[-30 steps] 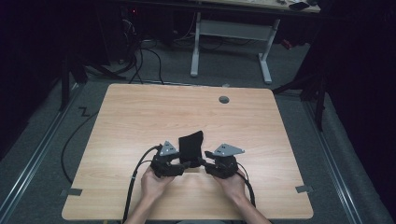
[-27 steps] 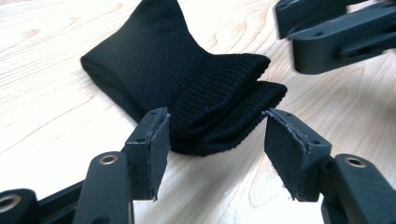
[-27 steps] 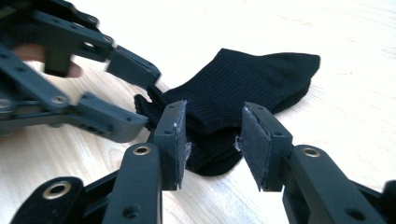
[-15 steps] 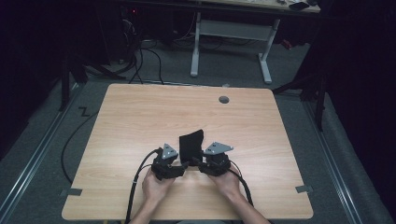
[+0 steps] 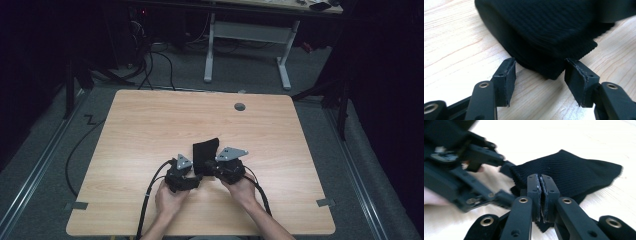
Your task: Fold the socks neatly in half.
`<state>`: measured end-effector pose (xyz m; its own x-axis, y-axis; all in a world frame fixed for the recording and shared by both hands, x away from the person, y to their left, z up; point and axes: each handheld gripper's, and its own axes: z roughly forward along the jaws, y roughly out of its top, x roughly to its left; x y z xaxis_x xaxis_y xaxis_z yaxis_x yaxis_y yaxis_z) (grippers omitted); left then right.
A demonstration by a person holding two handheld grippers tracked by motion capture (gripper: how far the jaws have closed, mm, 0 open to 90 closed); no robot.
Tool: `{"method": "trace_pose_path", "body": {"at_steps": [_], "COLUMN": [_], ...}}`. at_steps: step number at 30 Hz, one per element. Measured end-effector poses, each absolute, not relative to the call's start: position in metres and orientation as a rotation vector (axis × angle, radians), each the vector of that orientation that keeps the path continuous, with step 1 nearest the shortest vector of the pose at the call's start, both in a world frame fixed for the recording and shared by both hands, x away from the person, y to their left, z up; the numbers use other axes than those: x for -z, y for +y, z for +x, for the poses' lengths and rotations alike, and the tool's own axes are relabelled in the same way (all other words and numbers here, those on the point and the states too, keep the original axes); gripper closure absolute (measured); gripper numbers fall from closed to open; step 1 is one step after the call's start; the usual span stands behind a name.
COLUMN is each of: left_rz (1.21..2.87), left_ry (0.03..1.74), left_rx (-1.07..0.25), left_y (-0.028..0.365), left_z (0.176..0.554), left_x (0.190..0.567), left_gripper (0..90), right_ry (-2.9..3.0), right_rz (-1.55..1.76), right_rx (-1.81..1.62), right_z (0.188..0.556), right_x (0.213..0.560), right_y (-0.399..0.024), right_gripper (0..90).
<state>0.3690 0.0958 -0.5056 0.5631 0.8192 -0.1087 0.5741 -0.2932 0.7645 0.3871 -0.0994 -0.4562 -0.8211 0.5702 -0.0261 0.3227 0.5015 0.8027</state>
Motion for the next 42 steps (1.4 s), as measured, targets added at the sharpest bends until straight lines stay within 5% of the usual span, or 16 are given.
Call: {"method": "trace_pose_path", "body": {"at_steps": [5, 11, 19, 29, 42], "left_rz": [1.998, 1.937, 1.908, 2.07, 1.978], "left_ry": [1.11, 1.078, 1.101, 1.09, 1.142], "left_rx": [-0.392, -0.372, -0.383, -0.337, -0.341], "left_y": [0.096, 0.111, 0.11, 0.095, 0.108], "left_z": [0.368, 0.36, 0.388, 0.39, 0.407], "left_x": [0.505, 0.486, 0.459, 0.493, 0.478], "left_gripper": [42.3, 39.6, 39.2, 39.1, 36.2], "right_ry": [2.529, 2.513, 2.413, 2.498, 2.511], "right_rz": [0.768, 0.84, 0.878, 0.976, 0.936], "right_rx": [-1.114, -1.181, -1.268, -1.112, -1.12], "right_z": [0.389, 0.393, 0.396, 0.413, 0.403], "right_x": [0.473, 0.476, 0.447, 0.482, 0.492], "right_y": [-0.102, -0.113, -0.118, -0.095, -0.098], "right_gripper": [83.3, 66.6, 71.5, 68.4, 60.9]}}
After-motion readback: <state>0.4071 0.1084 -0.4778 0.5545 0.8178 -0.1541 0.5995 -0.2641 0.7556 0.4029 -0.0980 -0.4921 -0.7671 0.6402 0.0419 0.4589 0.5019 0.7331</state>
